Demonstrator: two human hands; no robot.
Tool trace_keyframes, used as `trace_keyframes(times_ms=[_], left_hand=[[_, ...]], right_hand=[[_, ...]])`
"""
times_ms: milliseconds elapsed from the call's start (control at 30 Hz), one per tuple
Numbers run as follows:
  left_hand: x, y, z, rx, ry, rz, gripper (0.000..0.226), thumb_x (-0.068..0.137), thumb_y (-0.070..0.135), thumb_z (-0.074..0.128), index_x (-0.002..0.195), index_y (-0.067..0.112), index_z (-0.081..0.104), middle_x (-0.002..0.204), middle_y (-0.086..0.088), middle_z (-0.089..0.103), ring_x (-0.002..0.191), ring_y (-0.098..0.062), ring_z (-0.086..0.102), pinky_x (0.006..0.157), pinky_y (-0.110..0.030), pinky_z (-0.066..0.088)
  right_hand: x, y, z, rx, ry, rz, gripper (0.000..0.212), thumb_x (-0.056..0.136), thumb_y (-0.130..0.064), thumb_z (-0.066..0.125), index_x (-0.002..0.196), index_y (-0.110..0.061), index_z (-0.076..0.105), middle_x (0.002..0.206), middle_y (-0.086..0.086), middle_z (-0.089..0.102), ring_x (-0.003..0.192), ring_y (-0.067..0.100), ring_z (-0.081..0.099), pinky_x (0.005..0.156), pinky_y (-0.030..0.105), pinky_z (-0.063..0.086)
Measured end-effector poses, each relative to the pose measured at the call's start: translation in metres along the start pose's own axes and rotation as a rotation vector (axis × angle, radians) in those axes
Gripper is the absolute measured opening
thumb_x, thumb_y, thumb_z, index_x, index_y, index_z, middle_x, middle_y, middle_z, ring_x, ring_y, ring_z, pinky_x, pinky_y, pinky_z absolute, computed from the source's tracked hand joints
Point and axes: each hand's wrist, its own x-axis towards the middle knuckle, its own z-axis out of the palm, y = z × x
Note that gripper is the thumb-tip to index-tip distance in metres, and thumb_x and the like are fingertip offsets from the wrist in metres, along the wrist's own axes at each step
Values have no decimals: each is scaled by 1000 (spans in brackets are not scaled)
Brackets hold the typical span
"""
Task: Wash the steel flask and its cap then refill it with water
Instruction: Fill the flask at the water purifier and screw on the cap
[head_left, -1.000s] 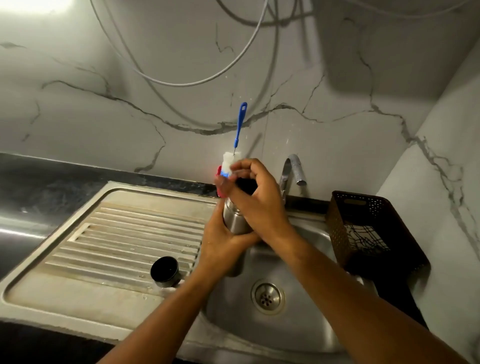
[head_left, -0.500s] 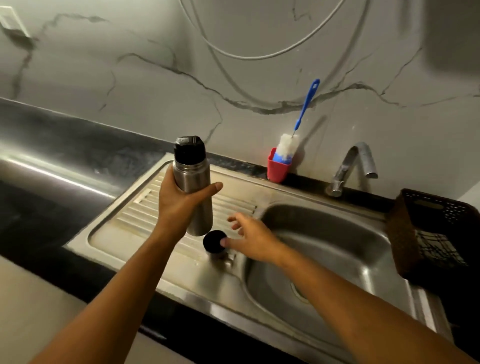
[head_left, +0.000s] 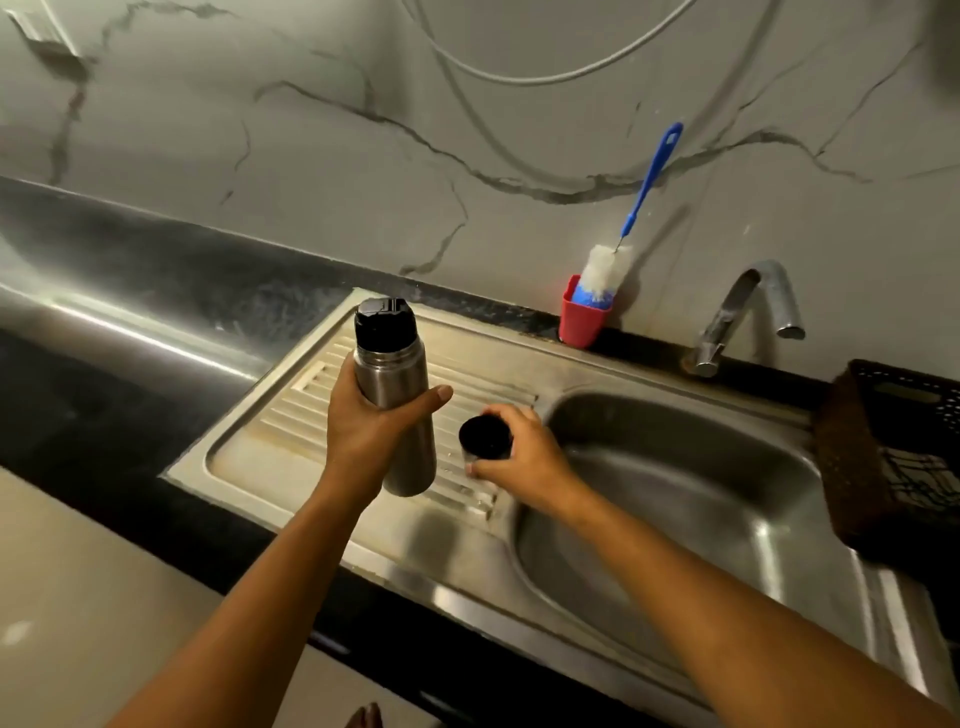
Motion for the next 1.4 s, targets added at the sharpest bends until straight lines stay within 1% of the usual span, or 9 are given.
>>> trace_keyframes(times_ms=[100, 200, 433, 633, 867, 1100, 1233, 1300, 1400], left_hand=[[-6, 8, 23, -14, -65, 11, 65, 55, 38, 92, 111, 33, 59, 103, 8, 70, 92, -7, 70, 78, -24, 53], [-12, 13, 55, -13, -151, 31, 64, 58, 30, 97, 111, 30, 62, 100, 6, 73, 92, -12, 72, 79, -29, 56], [-33, 18, 150, -25, -389, 140, 67, 62, 26, 100, 119, 26, 64, 105, 7, 75, 95, -11, 73, 76, -25, 59], [-53, 27, 195, 35, -614, 183, 73, 63, 35, 98, 123, 40, 57, 112, 12, 71, 99, 1, 68, 83, -25, 57], [-59, 32, 210, 53, -686, 227, 73, 61, 36, 99, 120, 42, 56, 108, 13, 72, 98, 1, 69, 79, -21, 57], [-62, 30, 208, 76, -681, 237, 74, 64, 38, 97, 118, 51, 49, 112, 19, 68, 102, 10, 64, 79, -15, 54], [-65, 29, 208, 67, -682, 234, 79, 66, 33, 97, 125, 49, 47, 115, 20, 67, 104, 11, 64, 82, -11, 55], [-64, 29, 207, 69, -675, 221, 74, 66, 32, 97, 120, 49, 49, 112, 19, 68, 102, 13, 63, 78, -8, 53], [-60, 27, 203, 80, -657, 205, 72, 66, 32, 97, 117, 49, 50, 110, 18, 67, 101, 14, 63, 73, -7, 52]], right_hand=[[-9, -10, -58, 85, 91, -37, 74, 72, -24, 92, 138, -25, 57, 134, 1, 51, 120, 18, 57, 95, 19, 48], [-31, -25, -124, 162, 154, -81, 81, 69, -26, 94, 138, -31, 52, 134, -2, 57, 120, 18, 59, 97, 31, 53], [-99, -65, -245, 46, 299, -170, 59, 71, -27, 94, 118, -28, 59, 115, -6, 67, 105, 13, 68, 87, 29, 59], [-127, -93, -288, -265, 185, -193, 56, 78, -14, 87, 125, -32, 64, 120, -15, 63, 108, 4, 62, 80, 20, 54], [-126, -95, -285, -468, -57, -128, 60, 78, -8, 83, 130, -31, 64, 123, -12, 64, 113, 8, 63, 97, 34, 57], [-113, -92, -275, -696, 47, -16, 46, 73, -57, 84, 111, -38, 65, 110, -8, 64, 91, 8, 64, 77, 27, 58], [-102, -90, -256, -1059, 169, 111, 71, 74, -96, 39, 80, -28, 59, 113, 4, 60, 72, 14, 61, 68, 33, 55], [-101, -90, -255, -964, 170, 142, 77, 78, -96, 31, 93, -28, 64, 123, 7, 60, 82, 17, 65, 78, 39, 58], [-106, -94, -271, -610, -12, 72, 66, 85, -73, 63, 143, -45, 48, 147, -1, 51, 119, 18, 60, 100, 42, 53]])
